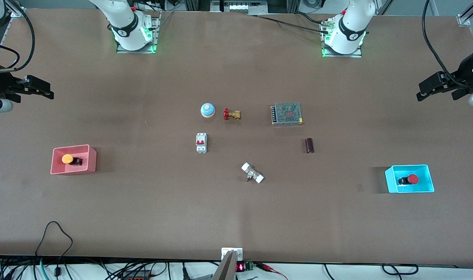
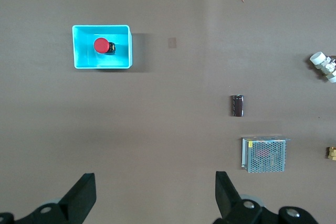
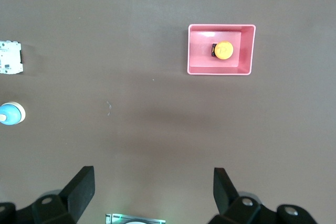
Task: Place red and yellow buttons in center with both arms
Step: 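Lower both grippers over the pink and cyan boxes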
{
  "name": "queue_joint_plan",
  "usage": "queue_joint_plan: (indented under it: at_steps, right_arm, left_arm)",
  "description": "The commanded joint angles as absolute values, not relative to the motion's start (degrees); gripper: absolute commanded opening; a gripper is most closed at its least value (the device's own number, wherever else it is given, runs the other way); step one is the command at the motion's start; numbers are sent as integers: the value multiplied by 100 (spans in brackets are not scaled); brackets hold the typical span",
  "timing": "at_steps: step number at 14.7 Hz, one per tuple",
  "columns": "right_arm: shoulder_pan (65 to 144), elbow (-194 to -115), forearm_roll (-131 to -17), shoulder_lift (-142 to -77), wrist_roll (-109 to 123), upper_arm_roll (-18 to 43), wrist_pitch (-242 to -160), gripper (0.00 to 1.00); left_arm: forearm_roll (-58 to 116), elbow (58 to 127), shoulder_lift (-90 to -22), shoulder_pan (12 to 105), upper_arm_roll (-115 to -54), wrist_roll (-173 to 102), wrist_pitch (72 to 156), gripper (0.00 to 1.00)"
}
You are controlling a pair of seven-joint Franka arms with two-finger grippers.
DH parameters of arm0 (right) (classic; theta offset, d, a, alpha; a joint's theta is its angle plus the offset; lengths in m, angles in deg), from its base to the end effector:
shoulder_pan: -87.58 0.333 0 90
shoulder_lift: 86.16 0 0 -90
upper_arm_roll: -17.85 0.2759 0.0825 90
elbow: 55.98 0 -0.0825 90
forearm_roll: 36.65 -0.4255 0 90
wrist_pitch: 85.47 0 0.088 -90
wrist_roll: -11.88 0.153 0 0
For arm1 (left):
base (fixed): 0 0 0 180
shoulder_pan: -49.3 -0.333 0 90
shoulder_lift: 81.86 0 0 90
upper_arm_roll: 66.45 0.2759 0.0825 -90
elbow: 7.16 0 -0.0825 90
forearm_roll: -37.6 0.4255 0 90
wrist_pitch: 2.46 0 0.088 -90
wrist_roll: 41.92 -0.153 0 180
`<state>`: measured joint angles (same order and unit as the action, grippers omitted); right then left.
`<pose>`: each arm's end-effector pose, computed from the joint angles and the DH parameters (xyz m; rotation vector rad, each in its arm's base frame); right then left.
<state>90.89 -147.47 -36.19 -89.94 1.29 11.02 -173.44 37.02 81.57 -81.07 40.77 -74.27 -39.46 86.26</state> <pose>0.5984 -0.0367 0.4833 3.1290 0.1933 -0.2008 0.5969 0.0062 0.5397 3.1285 0.0863 -0.0219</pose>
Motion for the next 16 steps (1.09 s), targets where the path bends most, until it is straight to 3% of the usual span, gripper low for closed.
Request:
queue_joint_plan:
  at_steps: [1,9,16]
  right_arm:
    - [9083,-14817,-3551,-8941,151,1117,-17397,100]
    - [9057,-14642,-3533,-9291,151,1117,-17424,100]
    - [9057,-14703,-3498,-10021,221,1117,-17432,100]
  left_arm:
    - [3637,8345,-8291,4033,-7419,-3928,8640,100]
    - [3847,8091,-7203,4024,-7375,-3955,8534,100]
    - [3830,6897,-5121,3814,-7235,-3990,8621,100]
